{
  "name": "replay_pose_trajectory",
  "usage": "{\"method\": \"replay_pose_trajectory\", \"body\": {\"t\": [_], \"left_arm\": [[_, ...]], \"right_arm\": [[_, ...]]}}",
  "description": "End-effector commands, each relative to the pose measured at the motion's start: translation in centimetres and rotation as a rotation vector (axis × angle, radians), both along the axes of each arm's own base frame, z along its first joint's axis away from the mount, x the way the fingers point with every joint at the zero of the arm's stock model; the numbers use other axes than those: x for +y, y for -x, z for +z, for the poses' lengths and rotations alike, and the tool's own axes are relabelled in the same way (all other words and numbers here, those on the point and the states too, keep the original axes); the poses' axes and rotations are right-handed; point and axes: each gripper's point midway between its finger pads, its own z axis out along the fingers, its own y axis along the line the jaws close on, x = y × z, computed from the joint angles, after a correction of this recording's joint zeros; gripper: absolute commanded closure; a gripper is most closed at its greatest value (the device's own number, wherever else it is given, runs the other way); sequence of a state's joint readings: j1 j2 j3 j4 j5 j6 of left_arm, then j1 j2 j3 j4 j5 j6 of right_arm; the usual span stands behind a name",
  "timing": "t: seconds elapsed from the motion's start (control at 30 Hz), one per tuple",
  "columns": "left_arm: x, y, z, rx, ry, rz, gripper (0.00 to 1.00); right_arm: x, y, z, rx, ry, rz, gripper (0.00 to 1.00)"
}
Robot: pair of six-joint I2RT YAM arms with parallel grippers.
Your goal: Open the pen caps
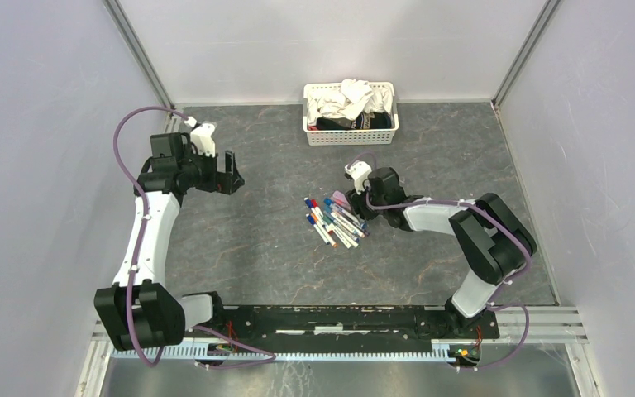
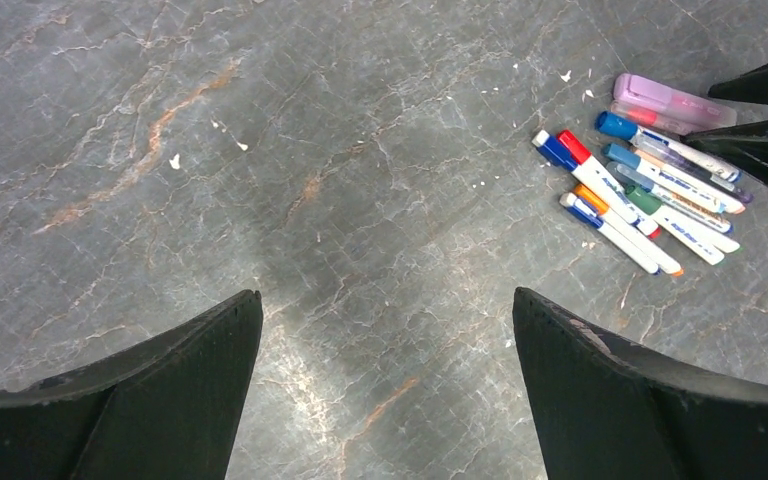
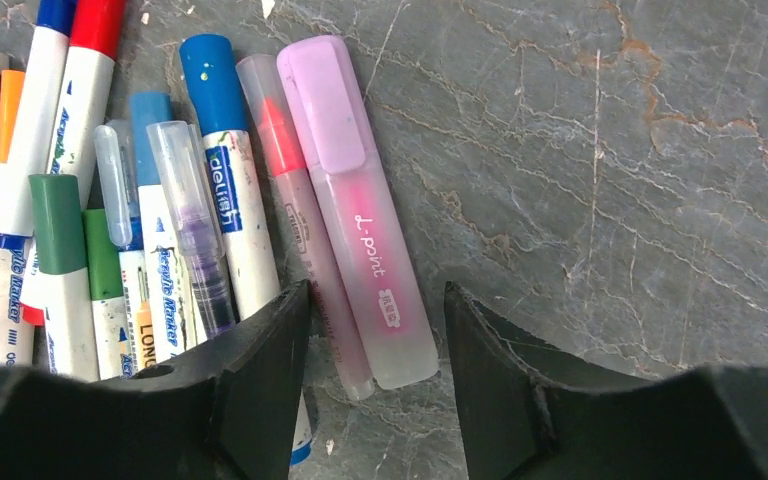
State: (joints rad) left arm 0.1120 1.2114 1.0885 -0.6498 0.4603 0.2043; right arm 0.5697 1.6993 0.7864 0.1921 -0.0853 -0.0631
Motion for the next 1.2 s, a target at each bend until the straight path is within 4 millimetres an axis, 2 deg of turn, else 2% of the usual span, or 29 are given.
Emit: {"method": "replay_pose_trajectory", "body": {"t": [0.0, 0.13, 0.27, 0.33, 0.47, 0.67, 0.87, 1.07, 1.17], "left_arm": [[-0.7, 0.1, 2.3, -0.071, 0.002, -0.069, 0.00], [-1.3, 0.5, 2.3, -0.066, 0.026, -0.100, 0.00], [-2.3, 1.0, 2.1, -0.066, 0.052, -0.159, 0.00], [-2.8, 1.2, 2.1, -0.074, 0.062, -0.195, 0.00], [-4.4, 1.9, 2.7, -0.102, 0.089, -0.304, 0.00], [-6.0, 3.9, 3.3, -0.180, -0.013, -0.521, 0.00], [-7.5, 6.8, 4.8, -0.287, -0.054, -0.747, 0.00], [-9.9, 9.7, 5.1, -0.461, -0.127, -0.971, 0.00], [-10.4, 10.6, 4.0, -0.533, -0.265, -1.081, 0.00]], "right_arm": [[-0.5, -0.2, -0.9, -0.021, 0.028, -0.021, 0.44], [-0.4, -0.7, -1.0, -0.022, 0.041, -0.021, 0.51], [0.5, -1.5, 0.5, -0.040, 0.025, 0.001, 0.68], [0.9, -1.9, 2.0, -0.063, 0.007, 0.009, 0.75], [2.0, -2.2, 6.1, -0.117, -0.044, 0.055, 0.83], [3.3, -1.0, 10.8, -0.149, -0.120, 0.141, 0.89], [5.6, 2.1, 13.9, -0.137, -0.222, 0.279, 0.93], [10.8, 8.6, 16.4, -0.049, -0.379, 0.528, 0.94], [13.3, 11.6, 17.3, 0.005, -0.434, 0.632, 0.96]]}}
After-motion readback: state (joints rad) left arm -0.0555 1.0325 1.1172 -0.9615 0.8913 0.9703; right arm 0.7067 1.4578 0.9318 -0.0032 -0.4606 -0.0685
